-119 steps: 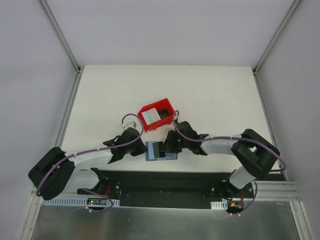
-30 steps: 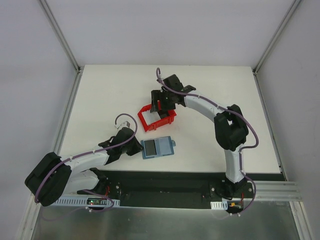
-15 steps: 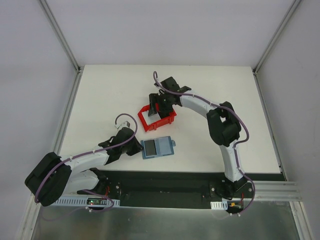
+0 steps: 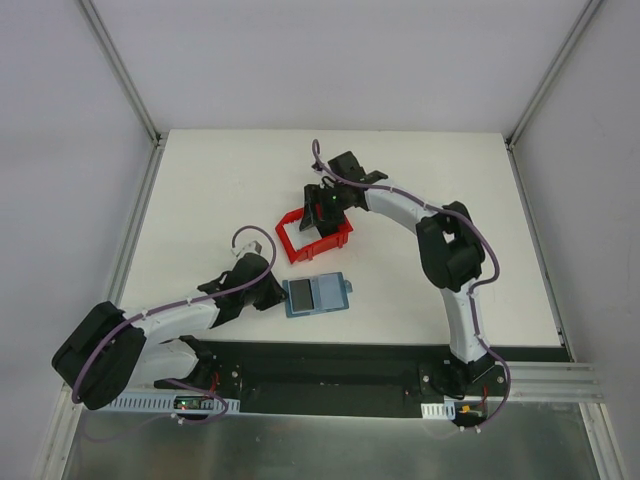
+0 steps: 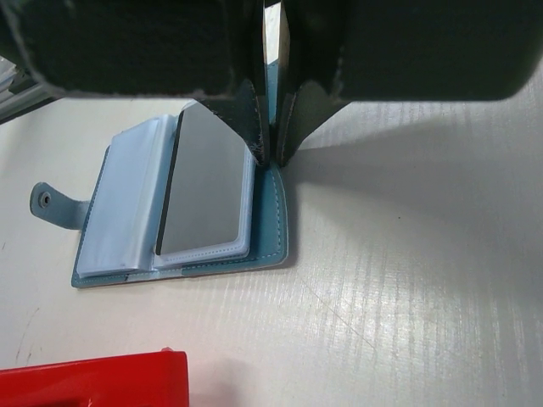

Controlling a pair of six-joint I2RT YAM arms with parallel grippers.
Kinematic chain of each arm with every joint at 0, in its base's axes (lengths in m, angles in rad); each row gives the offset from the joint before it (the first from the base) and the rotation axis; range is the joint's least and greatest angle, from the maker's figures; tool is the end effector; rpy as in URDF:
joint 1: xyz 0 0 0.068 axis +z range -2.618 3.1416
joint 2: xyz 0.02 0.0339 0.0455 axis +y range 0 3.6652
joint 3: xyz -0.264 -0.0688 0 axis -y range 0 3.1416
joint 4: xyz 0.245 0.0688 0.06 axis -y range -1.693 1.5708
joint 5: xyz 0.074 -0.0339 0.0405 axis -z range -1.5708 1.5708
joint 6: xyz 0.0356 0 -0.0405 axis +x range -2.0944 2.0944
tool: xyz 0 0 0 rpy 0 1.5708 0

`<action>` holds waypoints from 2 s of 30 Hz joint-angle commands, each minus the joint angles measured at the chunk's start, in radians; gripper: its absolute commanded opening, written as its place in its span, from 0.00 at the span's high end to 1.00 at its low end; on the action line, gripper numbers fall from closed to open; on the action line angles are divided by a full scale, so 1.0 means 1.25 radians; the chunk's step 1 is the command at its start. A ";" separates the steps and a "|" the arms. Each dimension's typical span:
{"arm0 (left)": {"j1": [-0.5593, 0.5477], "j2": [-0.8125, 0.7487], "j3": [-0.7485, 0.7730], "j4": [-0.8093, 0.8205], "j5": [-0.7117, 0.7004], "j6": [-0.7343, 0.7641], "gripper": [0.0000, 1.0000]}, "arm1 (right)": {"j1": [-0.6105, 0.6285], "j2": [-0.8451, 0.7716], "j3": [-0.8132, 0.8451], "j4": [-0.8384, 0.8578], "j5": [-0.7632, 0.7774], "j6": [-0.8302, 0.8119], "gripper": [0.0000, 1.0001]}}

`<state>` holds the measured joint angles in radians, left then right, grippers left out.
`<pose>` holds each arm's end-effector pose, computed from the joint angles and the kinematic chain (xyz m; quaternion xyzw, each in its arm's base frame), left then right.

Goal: Put the credit cards into the card holder
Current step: Pick up the credit card from the storage box.

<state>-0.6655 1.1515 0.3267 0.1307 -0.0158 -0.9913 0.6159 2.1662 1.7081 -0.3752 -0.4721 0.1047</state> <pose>0.1633 -0.1274 0.1453 -0.1502 0.8929 -0.3079 0.2922 0.3869 0.2936 0.1993 -0.3108 0.8561 0.3277 0.2510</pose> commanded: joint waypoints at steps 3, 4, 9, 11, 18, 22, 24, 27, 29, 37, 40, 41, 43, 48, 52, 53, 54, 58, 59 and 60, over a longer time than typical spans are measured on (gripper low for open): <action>0.007 0.025 0.007 -0.054 -0.001 0.031 1.00 | -0.012 -0.060 -0.014 0.028 -0.041 0.012 0.42; 0.007 0.027 0.007 -0.054 0.000 0.031 1.00 | -0.013 -0.059 -0.014 0.028 -0.042 0.013 0.44; 0.007 0.030 0.009 -0.053 0.002 0.032 1.00 | -0.018 -0.063 -0.023 0.028 -0.029 0.014 0.54; 0.007 0.035 0.010 -0.053 0.002 0.032 1.00 | -0.018 -0.066 -0.024 0.028 -0.026 0.014 0.60; 0.007 0.042 0.011 -0.048 0.007 0.035 1.00 | -0.024 -0.076 -0.028 0.033 -0.029 0.014 0.77; 0.008 0.046 0.010 -0.046 0.009 0.031 1.00 | -0.028 -0.082 -0.030 0.029 -0.014 0.010 0.84; 0.007 0.043 0.010 -0.046 0.010 0.032 1.00 | -0.028 -0.086 -0.026 0.014 0.015 0.000 0.88; 0.007 0.042 0.010 -0.044 0.009 0.033 1.00 | -0.028 -0.095 -0.019 -0.003 0.072 -0.026 0.95; 0.007 0.043 0.011 -0.044 0.011 0.036 1.00 | -0.026 -0.097 -0.007 -0.023 0.120 -0.041 0.99; 0.007 0.041 0.010 -0.043 0.011 0.040 1.00 | -0.012 -0.175 -0.030 0.012 0.206 -0.078 1.00; 0.007 0.038 0.011 -0.043 0.011 0.046 1.00 | -0.013 -0.238 -0.062 0.045 0.213 -0.078 1.00; 0.007 0.041 0.011 -0.043 0.011 0.048 1.00 | -0.013 -0.255 -0.070 0.046 0.214 -0.100 1.00; 0.007 0.037 0.013 -0.043 0.011 0.053 1.00 | -0.013 -0.303 -0.091 0.047 0.224 -0.101 1.00; 0.007 0.034 0.016 -0.043 0.011 0.068 1.00 | -0.013 -0.416 -0.191 0.050 0.239 -0.085 0.99; 0.007 0.035 0.018 -0.044 0.034 0.079 1.00 | -0.009 -0.525 -0.341 0.099 0.216 0.012 1.00; 0.007 0.035 0.020 -0.043 0.036 0.082 1.00 | -0.004 -0.545 -0.387 0.115 0.208 0.031 1.00; 0.007 0.035 0.020 -0.043 0.038 0.085 1.00 | 0.001 -0.564 -0.418 0.116 0.207 0.060 1.00; 0.007 0.036 0.022 -0.043 0.048 0.095 1.00 | 0.057 -0.622 -0.543 0.141 0.233 0.127 1.00; 0.007 0.035 0.021 -0.043 0.051 0.095 1.00 | 0.075 -0.635 -0.578 0.150 0.251 0.138 1.00; 0.007 0.034 0.021 -0.044 0.053 0.095 1.00 | 0.090 -0.643 -0.597 0.155 0.269 0.158 1.00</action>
<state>-0.6655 1.1847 0.3496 0.1452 0.0277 -0.9173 0.6525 1.4315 1.0561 -0.2379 -0.1875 0.1856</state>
